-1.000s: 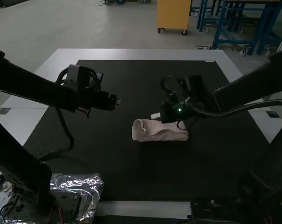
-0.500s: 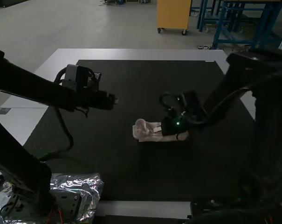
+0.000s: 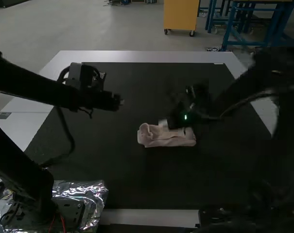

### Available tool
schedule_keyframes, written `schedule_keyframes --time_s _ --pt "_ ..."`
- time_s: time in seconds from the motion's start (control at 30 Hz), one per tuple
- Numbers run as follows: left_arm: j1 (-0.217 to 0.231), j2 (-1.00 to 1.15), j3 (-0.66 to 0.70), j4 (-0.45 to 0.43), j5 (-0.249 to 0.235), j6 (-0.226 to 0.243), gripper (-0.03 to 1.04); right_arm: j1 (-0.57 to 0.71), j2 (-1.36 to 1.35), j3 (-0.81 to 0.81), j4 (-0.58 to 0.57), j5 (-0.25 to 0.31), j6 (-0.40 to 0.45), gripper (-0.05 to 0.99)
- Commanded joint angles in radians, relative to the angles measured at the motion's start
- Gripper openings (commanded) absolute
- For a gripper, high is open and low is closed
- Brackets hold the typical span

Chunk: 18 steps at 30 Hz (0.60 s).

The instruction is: Fold the towel.

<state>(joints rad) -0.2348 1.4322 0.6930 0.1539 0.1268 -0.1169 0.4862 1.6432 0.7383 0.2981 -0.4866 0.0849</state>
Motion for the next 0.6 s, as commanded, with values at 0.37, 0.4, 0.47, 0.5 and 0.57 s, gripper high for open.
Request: schedule_keyframes --time_s 0.37,0.4,0.47,0.5,0.57 --pt "0.101 -0.193 0.186 -0.155 -0.026 0.088 0.96 -0.294 -0.721 0.161 -0.231 0.126 0.016 0.91" --pt "0.111 -0.219 0.188 -0.155 -0.033 0.092 0.96 -0.319 -0.76 0.157 -0.24 0.126 0.023 0.91" --pt "0.124 -0.276 0.189 -0.154 -0.033 0.1 0.96 -0.365 -0.839 0.148 -0.254 0.126 0.03 0.91" --pt "0.132 -0.306 0.186 -0.152 -0.033 0.102 0.96 -0.388 -0.882 0.142 -0.255 0.126 0.038 0.91" --pt "0.147 -0.368 0.183 -0.152 -0.032 0.1 0.96 -0.428 -0.961 0.13 -0.267 0.118 0.059 0.91"
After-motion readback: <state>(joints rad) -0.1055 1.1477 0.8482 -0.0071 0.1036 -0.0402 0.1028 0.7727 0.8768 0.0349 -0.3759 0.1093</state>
